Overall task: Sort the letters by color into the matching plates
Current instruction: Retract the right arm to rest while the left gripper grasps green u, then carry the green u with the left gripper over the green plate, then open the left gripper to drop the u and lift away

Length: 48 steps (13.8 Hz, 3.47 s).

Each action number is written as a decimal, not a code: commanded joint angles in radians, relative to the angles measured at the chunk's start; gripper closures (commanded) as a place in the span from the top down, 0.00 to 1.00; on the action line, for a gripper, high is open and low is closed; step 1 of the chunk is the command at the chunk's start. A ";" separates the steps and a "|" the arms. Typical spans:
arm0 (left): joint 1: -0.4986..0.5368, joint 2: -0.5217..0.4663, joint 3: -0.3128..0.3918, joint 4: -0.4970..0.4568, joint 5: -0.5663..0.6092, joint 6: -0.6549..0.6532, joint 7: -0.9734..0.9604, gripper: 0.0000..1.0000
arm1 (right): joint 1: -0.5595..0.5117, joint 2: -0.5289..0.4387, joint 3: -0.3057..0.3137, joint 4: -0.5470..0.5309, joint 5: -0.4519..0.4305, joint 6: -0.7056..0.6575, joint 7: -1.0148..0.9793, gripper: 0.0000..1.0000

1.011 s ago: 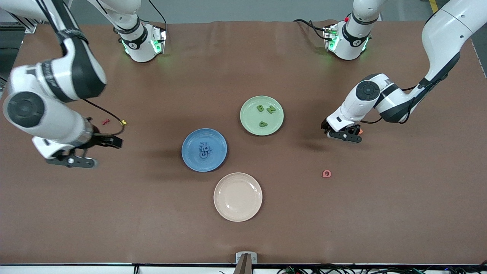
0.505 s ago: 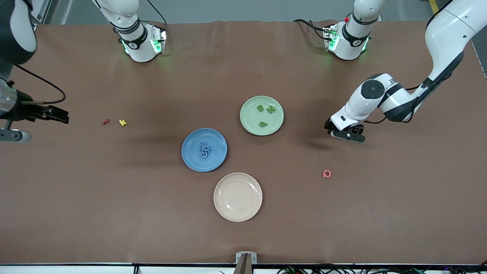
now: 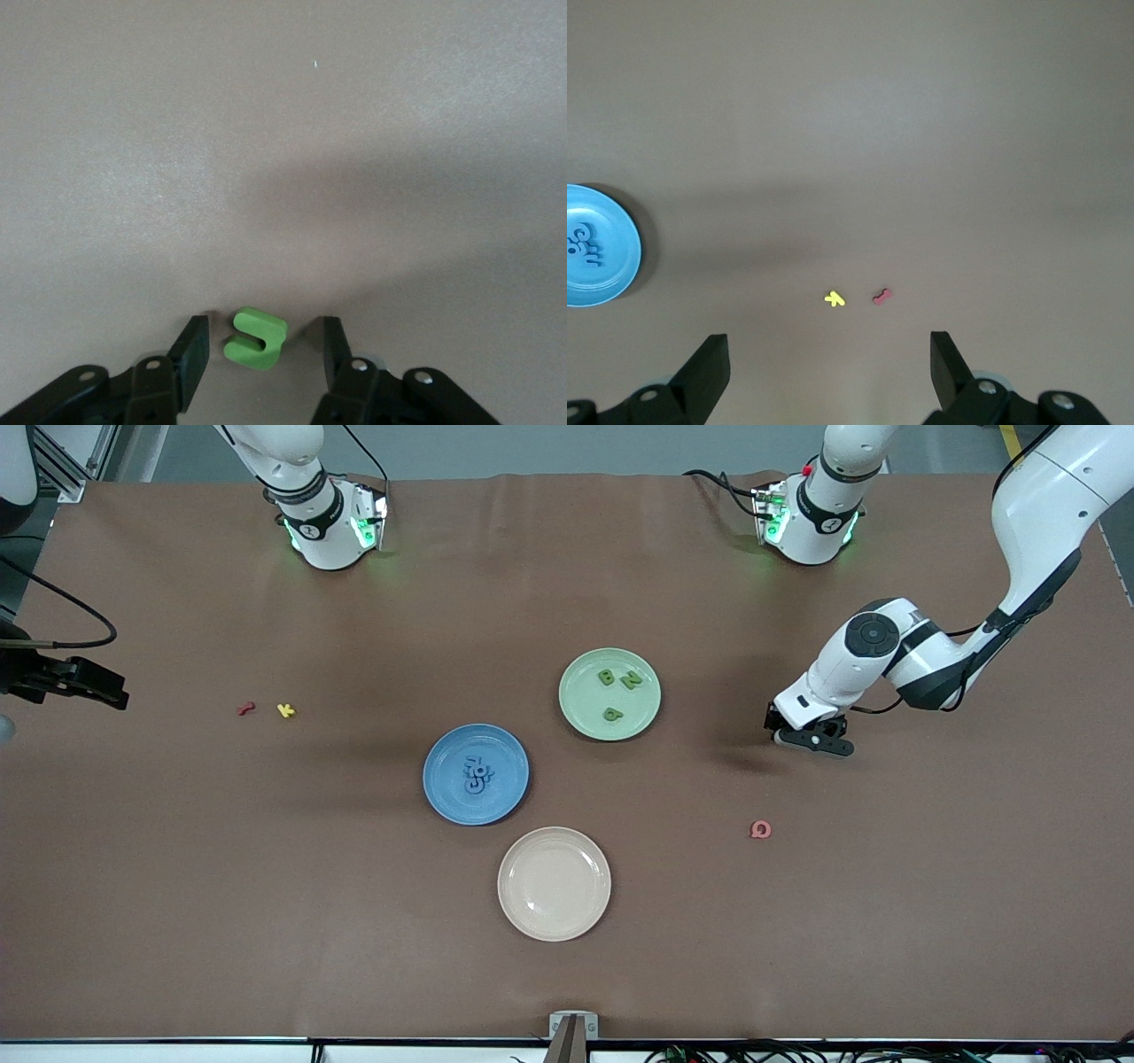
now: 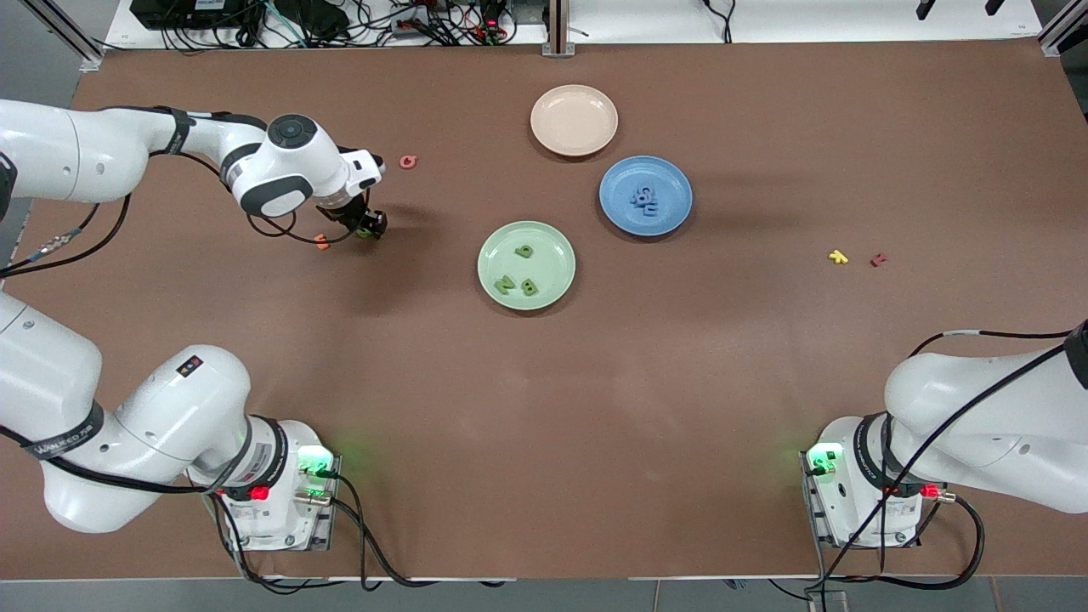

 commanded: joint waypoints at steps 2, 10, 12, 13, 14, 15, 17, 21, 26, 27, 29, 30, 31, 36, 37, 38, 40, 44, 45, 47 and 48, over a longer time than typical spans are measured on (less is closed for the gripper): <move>0.012 0.002 -0.001 -0.009 0.021 0.018 0.001 0.47 | -0.024 0.001 0.008 0.027 0.063 -0.073 -0.010 1.00; 0.010 0.008 0.013 -0.008 0.034 0.030 0.001 0.20 | -0.069 -0.100 0.012 -0.002 0.172 -0.144 -0.044 1.00; 0.010 0.008 0.013 -0.006 0.034 0.030 -0.005 0.17 | -0.067 -0.111 0.011 -0.005 0.173 -0.164 -0.046 1.00; 0.010 0.008 0.013 -0.003 0.034 0.030 -0.008 0.16 | -0.043 -0.112 -0.005 -0.005 0.173 -0.169 -0.047 1.00; 0.008 0.003 0.012 0.000 0.034 0.030 -0.013 0.16 | 0.012 -0.114 -0.059 -0.003 0.173 -0.176 -0.047 1.00; 0.008 -0.001 0.010 0.000 0.033 0.030 -0.013 0.16 | 0.115 -0.115 -0.168 -0.003 0.176 -0.180 -0.047 1.00; 0.008 -0.006 -0.013 0.001 0.028 0.024 -0.016 0.17 | 0.320 -0.132 -0.381 -0.005 0.178 -0.177 -0.053 1.00; 0.007 -0.006 -0.091 0.006 0.016 -0.025 -0.097 0.17 | 0.502 -0.164 -0.621 -0.025 0.211 -0.175 -0.144 1.00; -0.002 -0.007 -0.229 0.043 -0.149 -0.178 -0.132 0.17 | 0.539 -0.238 -0.657 -0.104 0.212 -0.160 -0.155 1.00; -0.019 -0.006 -0.257 0.058 -0.183 -0.215 -0.157 0.17 | 0.543 -0.263 -0.658 -0.133 0.212 -0.143 -0.155 1.00; -0.076 -0.006 -0.281 0.093 -0.252 -0.278 -0.191 0.17 | 0.553 -0.306 -0.661 -0.186 0.210 -0.115 -0.155 1.00; -0.115 -0.007 -0.290 0.116 -0.289 -0.305 -0.224 0.17 | 0.563 -0.315 -0.669 -0.197 0.210 -0.112 -0.156 1.00; -0.161 -0.007 -0.291 0.139 -0.317 -0.328 -0.255 0.17 | 0.574 -0.319 -0.683 -0.198 0.210 -0.112 -0.156 1.00; -0.399 -0.001 -0.249 0.253 -0.418 -0.349 -0.434 0.17 | 0.582 -0.335 -0.692 -0.198 0.210 -0.114 -0.156 1.00; -0.456 -0.001 -0.222 0.279 -0.436 -0.349 -0.464 0.17 | 0.586 -0.336 -0.693 -0.200 0.210 -0.117 -0.156 1.00; -0.531 0.000 -0.174 0.311 -0.450 -0.349 -0.496 0.17 | 0.590 -0.338 -0.695 -0.200 0.210 -0.118 -0.156 1.00; -0.684 0.003 -0.064 0.374 -0.452 -0.347 -0.559 0.17 | 0.614 -0.346 -0.727 -0.200 0.209 -0.120 -0.158 1.00; -0.892 0.023 0.077 0.486 -0.502 -0.347 -0.593 0.17 | 0.614 -0.355 -0.733 -0.201 0.209 -0.123 -0.159 1.00; -0.934 0.025 0.113 0.504 -0.513 -0.341 -0.600 0.17 | 0.613 -0.365 -0.733 -0.210 0.209 -0.123 -0.161 1.00; -0.990 0.033 0.157 0.528 -0.532 -0.335 -0.608 0.17 | 0.610 -0.402 -0.733 -0.243 0.209 -0.121 -0.168 1.00; -1.004 0.039 0.163 0.535 -0.539 -0.333 -0.608 0.17 | 0.606 -0.416 -0.733 -0.259 0.209 -0.121 -0.173 1.00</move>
